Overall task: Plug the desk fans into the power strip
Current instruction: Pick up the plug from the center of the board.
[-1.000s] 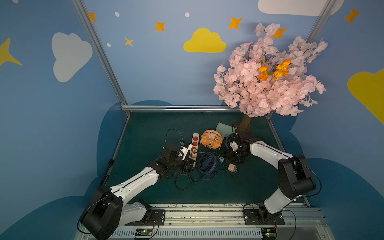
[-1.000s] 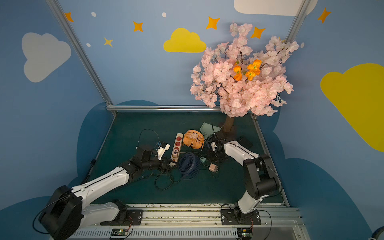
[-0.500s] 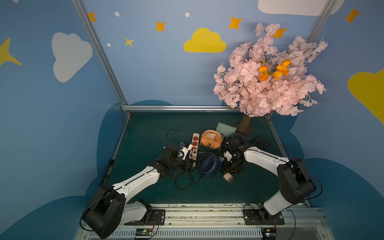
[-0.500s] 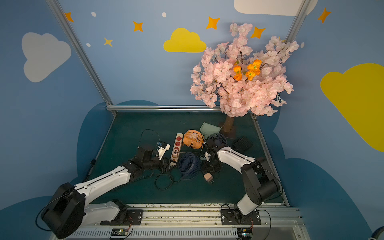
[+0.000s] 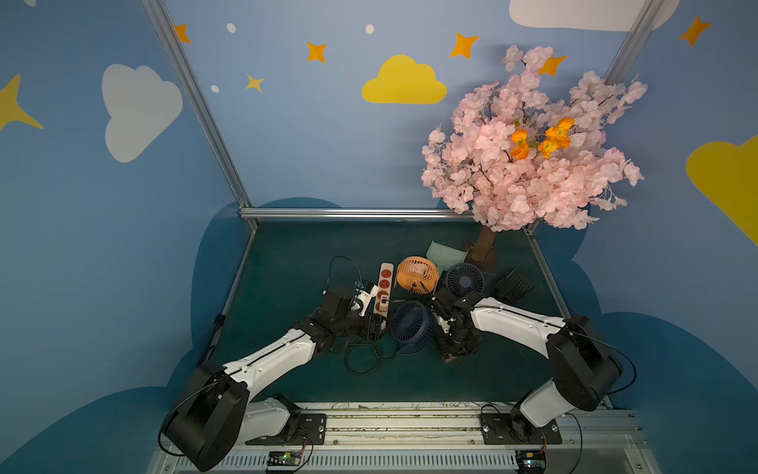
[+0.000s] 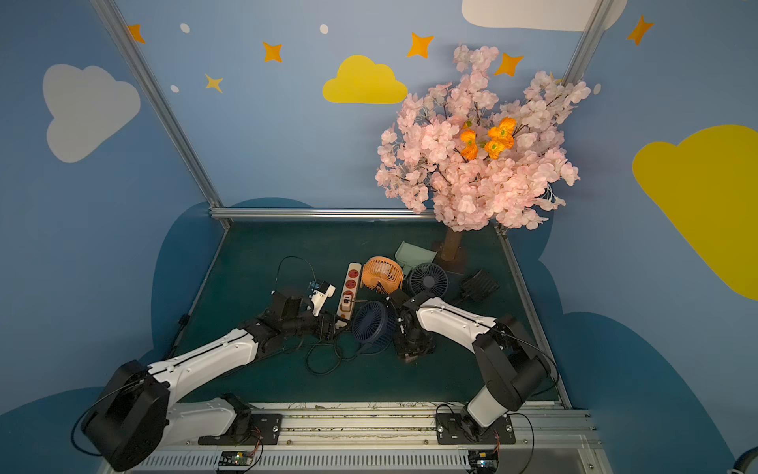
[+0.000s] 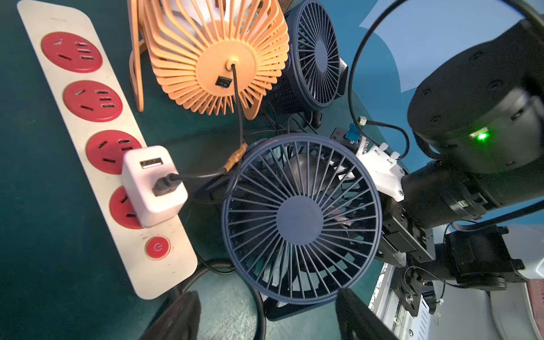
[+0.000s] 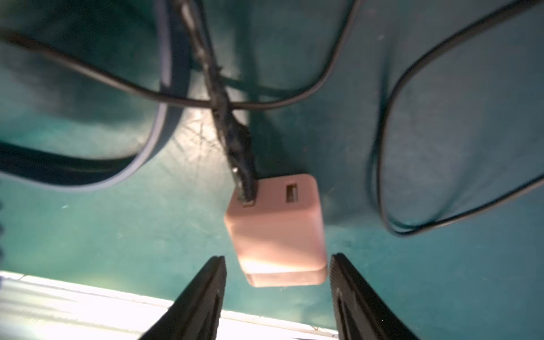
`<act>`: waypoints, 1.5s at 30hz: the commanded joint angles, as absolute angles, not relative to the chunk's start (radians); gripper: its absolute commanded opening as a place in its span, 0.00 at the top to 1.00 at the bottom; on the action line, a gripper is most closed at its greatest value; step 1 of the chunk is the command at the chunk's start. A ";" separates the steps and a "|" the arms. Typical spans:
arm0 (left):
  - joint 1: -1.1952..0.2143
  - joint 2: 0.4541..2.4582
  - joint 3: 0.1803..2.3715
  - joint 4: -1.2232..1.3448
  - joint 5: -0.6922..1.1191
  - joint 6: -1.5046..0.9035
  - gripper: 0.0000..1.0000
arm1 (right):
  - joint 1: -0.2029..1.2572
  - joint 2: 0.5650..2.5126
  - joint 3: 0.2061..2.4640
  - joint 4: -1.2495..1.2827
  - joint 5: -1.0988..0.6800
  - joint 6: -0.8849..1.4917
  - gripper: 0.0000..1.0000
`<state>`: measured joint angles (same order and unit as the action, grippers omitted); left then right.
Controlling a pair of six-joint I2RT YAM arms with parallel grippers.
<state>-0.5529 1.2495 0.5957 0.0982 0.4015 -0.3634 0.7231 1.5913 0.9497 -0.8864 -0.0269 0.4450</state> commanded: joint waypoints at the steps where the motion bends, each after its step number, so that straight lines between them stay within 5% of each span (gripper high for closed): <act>1: -0.557 1.235 0.589 0.111 0.400 -0.362 0.23 | 0.735 1.638 0.979 -0.847 0.019 0.463 0.40; 5: -0.557 1.211 0.589 0.097 0.388 -0.366 0.23 | 0.747 1.677 1.005 -0.807 0.044 0.476 0.43; 14: -0.643 1.153 0.696 -0.026 0.299 -0.410 0.26 | 0.736 1.578 0.950 -0.843 0.137 0.518 0.66; 26: -0.816 1.367 0.978 0.008 0.207 -0.546 0.33 | 0.731 1.128 0.917 -0.637 0.114 0.537 0.67; 45: -0.819 1.514 1.070 0.171 0.322 -0.588 0.33 | 0.740 1.063 0.849 -0.422 -0.074 0.564 0.68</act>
